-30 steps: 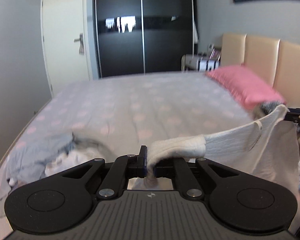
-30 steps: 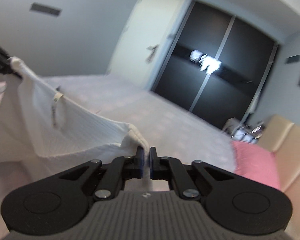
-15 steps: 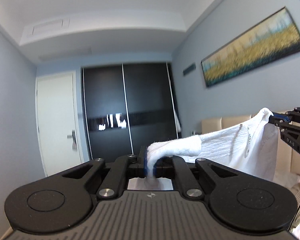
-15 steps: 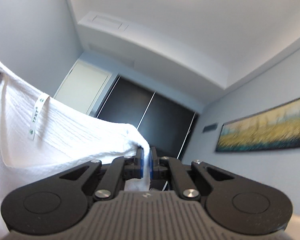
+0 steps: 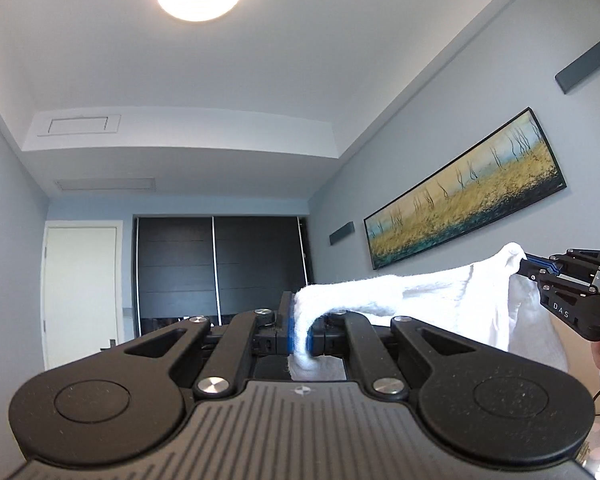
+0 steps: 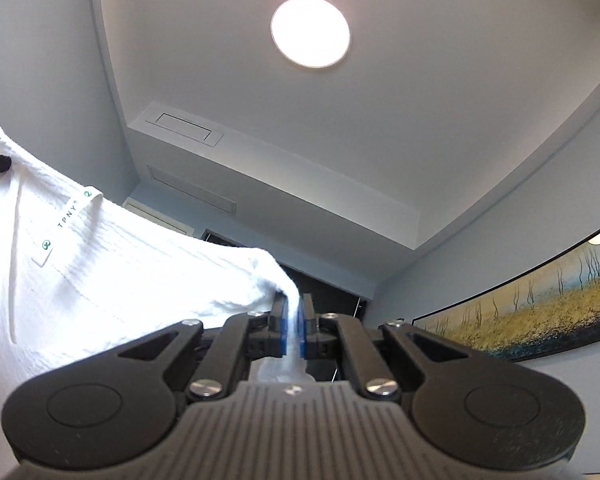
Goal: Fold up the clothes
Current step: 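Raise the shirt high with both grippers and lay it flat on the bed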
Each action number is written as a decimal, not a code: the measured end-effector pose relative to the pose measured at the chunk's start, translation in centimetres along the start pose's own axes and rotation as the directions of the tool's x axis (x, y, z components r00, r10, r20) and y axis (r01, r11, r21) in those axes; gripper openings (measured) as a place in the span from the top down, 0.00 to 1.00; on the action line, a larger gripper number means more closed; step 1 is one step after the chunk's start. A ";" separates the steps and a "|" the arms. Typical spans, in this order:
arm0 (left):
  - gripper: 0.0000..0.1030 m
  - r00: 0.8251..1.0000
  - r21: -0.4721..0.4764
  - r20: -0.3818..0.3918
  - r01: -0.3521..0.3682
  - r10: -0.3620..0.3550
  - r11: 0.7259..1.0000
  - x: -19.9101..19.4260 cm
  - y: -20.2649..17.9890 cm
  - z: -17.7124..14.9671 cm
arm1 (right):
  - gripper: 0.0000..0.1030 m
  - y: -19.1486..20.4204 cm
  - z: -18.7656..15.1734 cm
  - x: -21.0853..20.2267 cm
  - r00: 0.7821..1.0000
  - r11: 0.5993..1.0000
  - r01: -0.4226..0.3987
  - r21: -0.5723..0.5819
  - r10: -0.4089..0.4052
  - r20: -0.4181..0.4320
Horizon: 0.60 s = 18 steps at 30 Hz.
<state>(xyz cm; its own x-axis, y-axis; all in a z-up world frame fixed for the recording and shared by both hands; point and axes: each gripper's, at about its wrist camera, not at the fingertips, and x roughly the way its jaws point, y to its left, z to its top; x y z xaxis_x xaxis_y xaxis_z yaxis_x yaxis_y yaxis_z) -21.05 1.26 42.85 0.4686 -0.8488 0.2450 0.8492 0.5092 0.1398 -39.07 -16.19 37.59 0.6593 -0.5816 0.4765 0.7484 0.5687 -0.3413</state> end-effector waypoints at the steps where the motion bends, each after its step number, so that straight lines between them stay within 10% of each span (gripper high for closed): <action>1: 0.96 1.000 0.001 -0.017 -0.002 0.002 1.000 0.6 0.2 -0.3 | 0.95 0.1 -0.4 0.4 1.000 1.000 0.001 0.003 -0.001 -0.012; 9: 0.96 0.945 -0.008 -0.327 -0.005 0.002 1.000 11.3 1.3 -10.5 | 0.95 3.1 -10.1 6.3 0.964 0.999 -0.052 0.007 0.052 -0.261; 18: 0.96 0.772 -0.027 -0.635 -0.034 0.009 0.999 22.0 3.6 -26.1 | 0.95 11.2 -25.8 15.0 0.821 0.990 -0.138 0.021 0.126 -0.556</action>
<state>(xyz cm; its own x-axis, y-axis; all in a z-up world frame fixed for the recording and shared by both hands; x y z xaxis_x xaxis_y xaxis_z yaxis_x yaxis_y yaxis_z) -1.32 -19.33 23.72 0.5241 -0.7415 -0.4189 0.8391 0.5336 0.1054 -18.93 -33.55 20.01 0.6760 -0.7297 -0.1022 0.6488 0.6553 -0.3869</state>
